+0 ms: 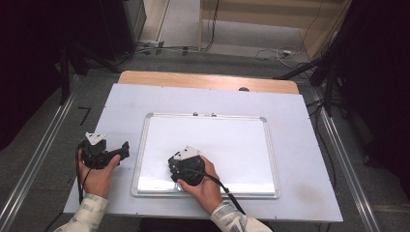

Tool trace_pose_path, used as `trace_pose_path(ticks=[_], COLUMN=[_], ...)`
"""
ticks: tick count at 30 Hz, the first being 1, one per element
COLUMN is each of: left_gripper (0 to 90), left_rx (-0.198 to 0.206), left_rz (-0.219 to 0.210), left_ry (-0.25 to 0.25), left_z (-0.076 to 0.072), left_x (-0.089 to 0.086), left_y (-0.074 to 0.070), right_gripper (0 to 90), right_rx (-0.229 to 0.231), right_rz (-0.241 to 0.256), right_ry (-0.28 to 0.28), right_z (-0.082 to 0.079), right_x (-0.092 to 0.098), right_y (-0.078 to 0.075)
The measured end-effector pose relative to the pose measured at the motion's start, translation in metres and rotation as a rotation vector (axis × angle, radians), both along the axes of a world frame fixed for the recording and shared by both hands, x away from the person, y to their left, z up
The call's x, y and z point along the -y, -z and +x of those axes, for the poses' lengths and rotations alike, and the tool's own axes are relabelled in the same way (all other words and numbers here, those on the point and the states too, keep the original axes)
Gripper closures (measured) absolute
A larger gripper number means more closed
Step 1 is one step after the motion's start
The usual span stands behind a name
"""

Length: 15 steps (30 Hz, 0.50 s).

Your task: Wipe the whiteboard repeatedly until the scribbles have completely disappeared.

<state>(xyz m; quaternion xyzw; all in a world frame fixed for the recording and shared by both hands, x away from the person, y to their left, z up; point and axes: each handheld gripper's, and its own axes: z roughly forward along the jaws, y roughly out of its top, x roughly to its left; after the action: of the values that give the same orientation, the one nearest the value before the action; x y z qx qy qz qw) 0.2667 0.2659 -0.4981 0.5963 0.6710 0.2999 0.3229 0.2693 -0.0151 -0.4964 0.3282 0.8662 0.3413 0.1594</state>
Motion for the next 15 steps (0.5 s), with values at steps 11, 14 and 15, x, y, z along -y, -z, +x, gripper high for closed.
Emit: trace_pose_path(ticks=[11,14,15], left_gripper=[4.3,4.3,4.3], left_rx=[0.0,0.002,0.002], left_rz=[-0.006,-0.005,-0.006], left_ry=[-0.007,-0.006,-0.008], left_z=[-0.0009,-0.002,-0.0022], left_x=[-0.0013,-0.0031,-0.0035], left_y=[0.0004,0.0002,0.0002], right_gripper=[39.1,39.2,39.1], right_rx=[0.003,0.003,0.004], right_rz=[-0.003,-0.004,-0.004], right_ry=[-0.007,-0.01,-0.011], right_z=[0.0,0.0002,0.0002], right_x=[0.0003,0.0007,0.0009], right_y=[0.0,0.0,0.0])
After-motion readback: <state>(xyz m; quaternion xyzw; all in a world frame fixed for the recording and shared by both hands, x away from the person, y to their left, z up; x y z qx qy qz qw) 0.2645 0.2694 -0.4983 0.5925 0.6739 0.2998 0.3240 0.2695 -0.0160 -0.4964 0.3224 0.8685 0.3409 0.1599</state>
